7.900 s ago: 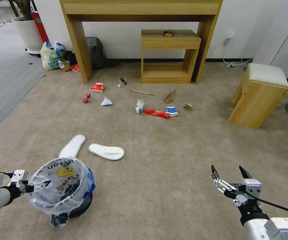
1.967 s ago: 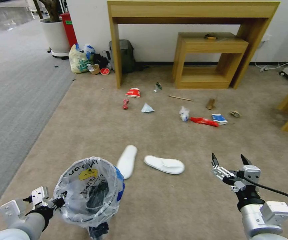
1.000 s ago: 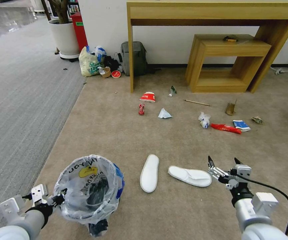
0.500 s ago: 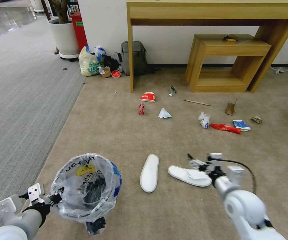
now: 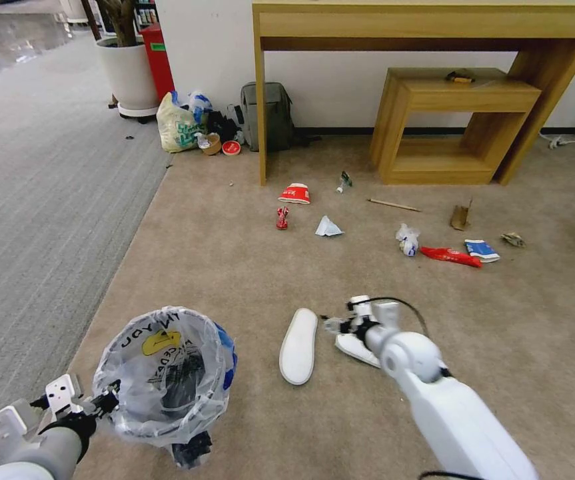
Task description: Pick up the trash bin and place the garbage on the floor into it.
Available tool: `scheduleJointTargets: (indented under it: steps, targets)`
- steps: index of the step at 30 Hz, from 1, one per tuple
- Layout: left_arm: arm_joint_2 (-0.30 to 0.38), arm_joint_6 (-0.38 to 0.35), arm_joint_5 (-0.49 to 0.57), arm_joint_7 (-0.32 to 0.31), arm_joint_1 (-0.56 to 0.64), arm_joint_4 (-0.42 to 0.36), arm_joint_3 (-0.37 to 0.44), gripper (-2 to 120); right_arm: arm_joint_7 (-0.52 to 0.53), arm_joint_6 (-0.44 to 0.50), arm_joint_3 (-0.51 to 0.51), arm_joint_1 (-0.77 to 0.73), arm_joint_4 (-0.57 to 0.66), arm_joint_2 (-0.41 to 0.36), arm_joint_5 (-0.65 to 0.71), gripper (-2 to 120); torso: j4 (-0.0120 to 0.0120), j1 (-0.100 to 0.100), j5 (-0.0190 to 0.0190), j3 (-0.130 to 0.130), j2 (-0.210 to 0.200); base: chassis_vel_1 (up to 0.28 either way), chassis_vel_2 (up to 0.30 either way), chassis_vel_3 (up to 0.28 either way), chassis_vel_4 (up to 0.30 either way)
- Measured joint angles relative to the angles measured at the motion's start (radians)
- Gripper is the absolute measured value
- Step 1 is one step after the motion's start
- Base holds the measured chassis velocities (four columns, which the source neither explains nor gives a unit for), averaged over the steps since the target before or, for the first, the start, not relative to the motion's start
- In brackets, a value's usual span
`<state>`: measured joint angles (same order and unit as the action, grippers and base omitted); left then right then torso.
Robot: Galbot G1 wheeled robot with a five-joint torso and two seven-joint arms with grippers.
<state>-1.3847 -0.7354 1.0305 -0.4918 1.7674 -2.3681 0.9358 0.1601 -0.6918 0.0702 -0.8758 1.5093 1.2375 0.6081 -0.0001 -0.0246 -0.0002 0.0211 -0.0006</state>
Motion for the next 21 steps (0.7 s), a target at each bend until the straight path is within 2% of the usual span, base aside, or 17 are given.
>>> scheduleJointTargets:
  steps: [5,11,13,15,17,19,21]
  targets:
    - [-0.019,0.0,-0.01,0.0,-0.001,0.003,0.0,0,0.105,-0.049,-0.026,0.022,-0.065,0.018,0.141,100,-0.0003,0.0,0.0,0.0,0.0,0.0,0.0,0.0,0.0]
    - [-0.025,0.0,-0.017,0.0,-0.001,0.003,-0.006,0,0.057,-0.045,0.004,0.017,-0.122,0.023,0.148,100,-0.0005,0.0,0.0,0.0,0.0,0.0,0.0,0.0,0.0]
    - [-0.027,0.0,-0.024,0.0,0.0,0.003,-0.011,0,-0.013,-0.02,0.028,0.024,-0.167,0.03,0.122,100,-0.0004,0.0,0.0002,0.0,0.0,0.0,0.0,0.0,0.0]
    - [-0.028,0.0,-0.025,0.0,0.0,0.003,-0.013,0,-0.036,-0.012,0.034,0.026,-0.181,0.031,0.11,100,-0.0002,0.0,0.0002,0.0,0.0,0.0,0.0,0.0,0.0]
    - [-0.03,0.0,-0.028,-0.002,0.004,0.002,-0.016,0,-0.139,0.044,0.055,0.035,-0.25,0.037,0.048,100,-0.0003,0.0,0.0002,0.0,0.0,0.0,0.0,0.0,0.0]
    - [-0.03,0.0,-0.028,-0.003,0.004,0.001,-0.016,0,-0.163,0.057,0.06,0.037,-0.266,0.039,0.032,100,-0.0003,0.0,0.0002,0.0,0.0,0.0,0.0,0.0,0.0]
    - [-0.03,0.0,-0.028,-0.005,0.005,-0.002,-0.017,0,-0.254,0.093,0.077,0.045,-0.319,0.042,-0.016,100,-0.0003,0.0,0.0001,0.0,0.0,0.0,0.0,0.0,0.0]
